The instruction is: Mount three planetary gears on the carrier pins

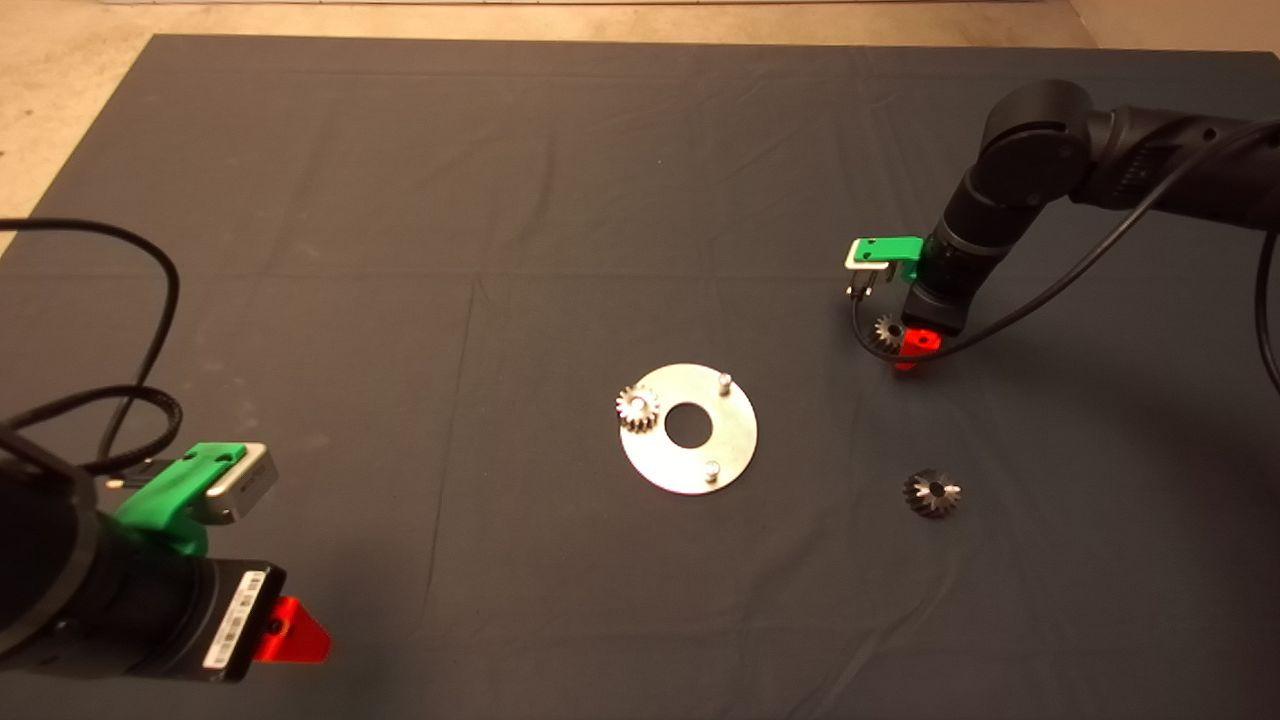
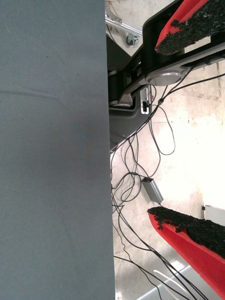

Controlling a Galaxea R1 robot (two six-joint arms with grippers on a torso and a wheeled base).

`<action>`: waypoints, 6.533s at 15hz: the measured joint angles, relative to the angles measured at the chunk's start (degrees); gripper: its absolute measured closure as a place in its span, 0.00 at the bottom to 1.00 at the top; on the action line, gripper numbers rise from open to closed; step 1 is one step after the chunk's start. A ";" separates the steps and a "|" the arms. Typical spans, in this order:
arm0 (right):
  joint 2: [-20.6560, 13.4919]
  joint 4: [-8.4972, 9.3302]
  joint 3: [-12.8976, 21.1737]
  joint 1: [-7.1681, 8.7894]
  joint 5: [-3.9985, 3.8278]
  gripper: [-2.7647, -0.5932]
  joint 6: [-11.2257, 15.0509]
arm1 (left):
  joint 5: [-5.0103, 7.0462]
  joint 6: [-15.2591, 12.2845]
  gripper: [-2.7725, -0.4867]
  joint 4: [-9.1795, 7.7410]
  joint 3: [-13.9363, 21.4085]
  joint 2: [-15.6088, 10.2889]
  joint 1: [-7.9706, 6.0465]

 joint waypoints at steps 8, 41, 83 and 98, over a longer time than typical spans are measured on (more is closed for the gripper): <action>0.00 0.12 -0.21 -0.02 0.00 0.24 0.00 | 0.00 0.00 0.19 0.00 0.02 -0.01 0.00; 0.69 0.34 -0.18 -1.43 0.02 0.64 0.02 | 0.00 0.00 0.19 -0.02 0.02 -0.38 0.00; 0.95 0.63 -1.54 -1.84 1.29 0.84 2.62 | -0.02 0.02 0.19 -0.46 0.11 -1.89 0.00; 5.38 11.30 2.77 6.86 -0.45 0.85 11.87 | 0.00 -0.13 0.19 -0.46 0.11 -1.84 0.00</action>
